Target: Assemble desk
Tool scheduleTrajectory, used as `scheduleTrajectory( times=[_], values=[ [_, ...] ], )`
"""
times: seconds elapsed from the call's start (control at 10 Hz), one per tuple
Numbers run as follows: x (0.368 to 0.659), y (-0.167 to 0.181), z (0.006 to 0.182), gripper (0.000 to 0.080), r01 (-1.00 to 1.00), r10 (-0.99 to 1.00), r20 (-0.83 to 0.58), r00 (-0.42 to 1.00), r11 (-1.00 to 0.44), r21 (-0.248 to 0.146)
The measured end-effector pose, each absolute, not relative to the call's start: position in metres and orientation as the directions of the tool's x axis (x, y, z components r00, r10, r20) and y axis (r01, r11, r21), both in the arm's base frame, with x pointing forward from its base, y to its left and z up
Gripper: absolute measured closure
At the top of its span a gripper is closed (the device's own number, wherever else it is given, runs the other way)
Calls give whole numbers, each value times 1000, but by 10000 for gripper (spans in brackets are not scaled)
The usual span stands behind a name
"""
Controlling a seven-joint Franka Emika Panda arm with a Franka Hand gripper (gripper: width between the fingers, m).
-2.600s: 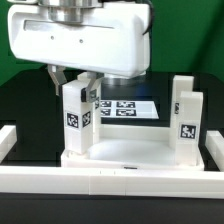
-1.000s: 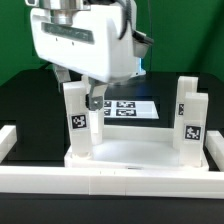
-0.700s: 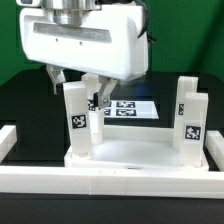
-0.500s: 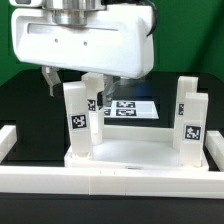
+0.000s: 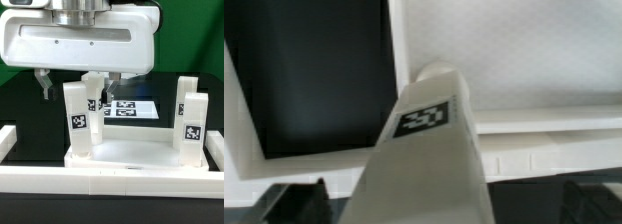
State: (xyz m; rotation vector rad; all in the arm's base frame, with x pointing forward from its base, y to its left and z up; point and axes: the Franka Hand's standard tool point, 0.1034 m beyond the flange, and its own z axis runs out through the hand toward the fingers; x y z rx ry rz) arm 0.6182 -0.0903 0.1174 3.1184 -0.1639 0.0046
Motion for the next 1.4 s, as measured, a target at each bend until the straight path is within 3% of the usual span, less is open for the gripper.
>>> scheduleTrajectory(
  times=[0.2,0.3,0.4,0.5,0.6,0.9,1.4],
  values=[
    [618,-94,117,151,0,0,4,1000,-1000,26],
    [618,-94,117,263,10,10,4,1000,-1000,27],
    [618,-94,117,263,5,5,4,1000,-1000,27],
    [618,-93,117,446,4,4,4,1000,-1000,25],
    [618,-94,117,506,0,0,4,1000,-1000,26],
    [618,-95,117,506,-34,-34,3,999,-999,25],
    [619,-111,116,506,-530,-530,3,848,-848,13]
  ],
)
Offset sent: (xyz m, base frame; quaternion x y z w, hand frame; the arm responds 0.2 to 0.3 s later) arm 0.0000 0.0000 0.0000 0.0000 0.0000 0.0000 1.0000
